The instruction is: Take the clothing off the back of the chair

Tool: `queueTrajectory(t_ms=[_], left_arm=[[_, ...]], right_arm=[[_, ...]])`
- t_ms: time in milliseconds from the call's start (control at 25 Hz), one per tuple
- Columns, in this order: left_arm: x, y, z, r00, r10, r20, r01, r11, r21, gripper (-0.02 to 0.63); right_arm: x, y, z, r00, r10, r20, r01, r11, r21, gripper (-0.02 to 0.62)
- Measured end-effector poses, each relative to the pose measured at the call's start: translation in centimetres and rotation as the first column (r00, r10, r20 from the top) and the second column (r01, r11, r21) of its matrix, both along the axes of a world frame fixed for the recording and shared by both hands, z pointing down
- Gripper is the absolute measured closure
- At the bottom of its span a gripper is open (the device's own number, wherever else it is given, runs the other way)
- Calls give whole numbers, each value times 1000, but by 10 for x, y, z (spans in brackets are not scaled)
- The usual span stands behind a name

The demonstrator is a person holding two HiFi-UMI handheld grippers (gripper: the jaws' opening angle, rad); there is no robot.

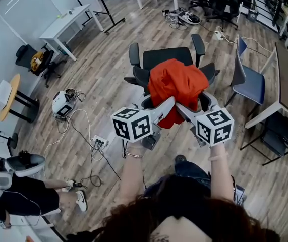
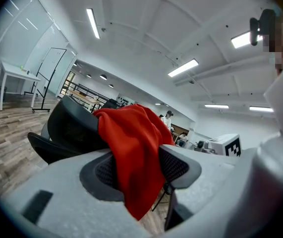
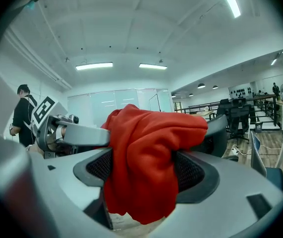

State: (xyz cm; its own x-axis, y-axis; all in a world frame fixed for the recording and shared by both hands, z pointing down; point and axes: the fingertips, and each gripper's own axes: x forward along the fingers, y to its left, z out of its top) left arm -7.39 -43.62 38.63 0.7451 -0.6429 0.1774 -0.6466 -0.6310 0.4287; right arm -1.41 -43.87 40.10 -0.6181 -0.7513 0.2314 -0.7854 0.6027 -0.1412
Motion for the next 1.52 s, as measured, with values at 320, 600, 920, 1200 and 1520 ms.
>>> queueTrajectory(t_ms=[320,600,920,1200,1520], left_arm=[[23,14,-2,998,41,56,-42,999,16,463],[24,31,-2,998,51,42,-52,998,20,487],[26,50,-11,998,59,27,-60,998,34,503],[24,71,-20,998,64,21,-65,996,60,506],[15,103,-33,998,70,0,-70,993,91,507]], right_arm=[[0,9,1,998,-52,35,53,998,-20,397],[-6,26,0,992,-97,82,98,995,-4,446],[-8,46,-10,988,-131,81,127,991,48,482],[-11,67,-17,983,-142,118,135,989,61,483],[-20,99,-30,979,-136,150,125,989,84,488]])
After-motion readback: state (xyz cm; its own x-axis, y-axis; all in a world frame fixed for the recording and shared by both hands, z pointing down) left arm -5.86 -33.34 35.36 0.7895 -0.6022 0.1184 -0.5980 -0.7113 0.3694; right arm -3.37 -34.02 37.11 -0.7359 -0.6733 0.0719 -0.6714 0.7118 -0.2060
